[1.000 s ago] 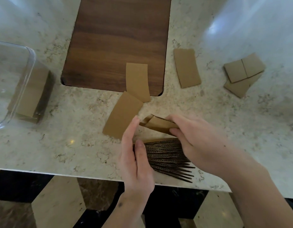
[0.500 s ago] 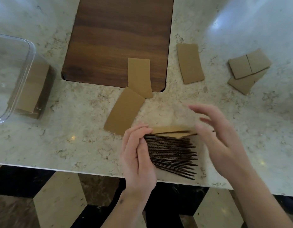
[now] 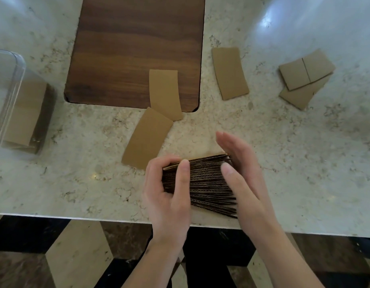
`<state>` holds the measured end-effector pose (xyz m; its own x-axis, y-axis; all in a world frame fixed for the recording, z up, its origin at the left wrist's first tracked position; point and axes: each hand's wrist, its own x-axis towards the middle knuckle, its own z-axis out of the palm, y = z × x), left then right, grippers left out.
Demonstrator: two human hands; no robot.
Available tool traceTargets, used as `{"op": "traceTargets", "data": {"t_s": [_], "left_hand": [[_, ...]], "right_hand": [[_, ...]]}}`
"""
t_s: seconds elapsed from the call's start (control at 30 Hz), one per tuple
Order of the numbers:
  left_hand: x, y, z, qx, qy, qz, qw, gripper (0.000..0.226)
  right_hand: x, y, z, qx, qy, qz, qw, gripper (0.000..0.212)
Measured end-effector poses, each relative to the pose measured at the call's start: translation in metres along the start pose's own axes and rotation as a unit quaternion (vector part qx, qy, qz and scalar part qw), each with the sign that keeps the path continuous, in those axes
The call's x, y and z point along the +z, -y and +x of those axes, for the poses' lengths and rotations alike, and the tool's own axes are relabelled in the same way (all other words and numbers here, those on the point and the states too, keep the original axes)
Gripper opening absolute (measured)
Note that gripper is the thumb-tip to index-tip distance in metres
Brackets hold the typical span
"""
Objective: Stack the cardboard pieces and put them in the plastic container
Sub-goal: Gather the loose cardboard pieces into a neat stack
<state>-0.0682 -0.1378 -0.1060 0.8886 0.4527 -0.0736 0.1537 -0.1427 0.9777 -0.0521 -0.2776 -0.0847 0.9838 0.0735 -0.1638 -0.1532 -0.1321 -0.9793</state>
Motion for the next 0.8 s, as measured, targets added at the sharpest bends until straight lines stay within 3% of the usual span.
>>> {"op": "traceTargets", "data": {"t_s": [0.2,0.33,0.4,0.5,0.57,0.67,0.8], "left_hand": [[0.005,0.003,0.000,0.018,-0.007,-0.041,0.999,0.018],[0.002,0.005,0.006,0.029,0.001,-0.059,0.998,0.025],[0.001,0.004,0.010,0.022,0.010,-0.069,0.997,0.027],[0.001,-0.001,0.010,0.023,0.009,-0.075,0.997,0.029],[0.001,-0.007,0.007,0.041,0.014,-0.079,0.996,0.027],[-0.004,-0.009,0.007,0.079,0.053,-0.078,0.992,0.030],[-0.009,-0.001,0.006,0.071,0.090,-0.057,0.992,0.044]], "right_hand": [[0.005,-0.019,-0.039,-0.074,-0.004,-0.037,0.997,0.075],[0.016,-0.023,-0.027,-0.114,-0.079,-0.060,0.989,0.073],[0.021,-0.019,-0.008,-0.114,-0.119,-0.050,0.985,0.056],[0.032,-0.014,0.009,-0.100,-0.187,-0.021,0.977,0.014],[0.032,-0.010,0.011,-0.113,-0.211,0.000,0.971,0.005],[0.018,-0.010,0.006,-0.128,-0.201,0.002,0.971,0.022],[0.004,-0.014,-0.002,-0.090,-0.152,-0.008,0.984,0.046]]}}
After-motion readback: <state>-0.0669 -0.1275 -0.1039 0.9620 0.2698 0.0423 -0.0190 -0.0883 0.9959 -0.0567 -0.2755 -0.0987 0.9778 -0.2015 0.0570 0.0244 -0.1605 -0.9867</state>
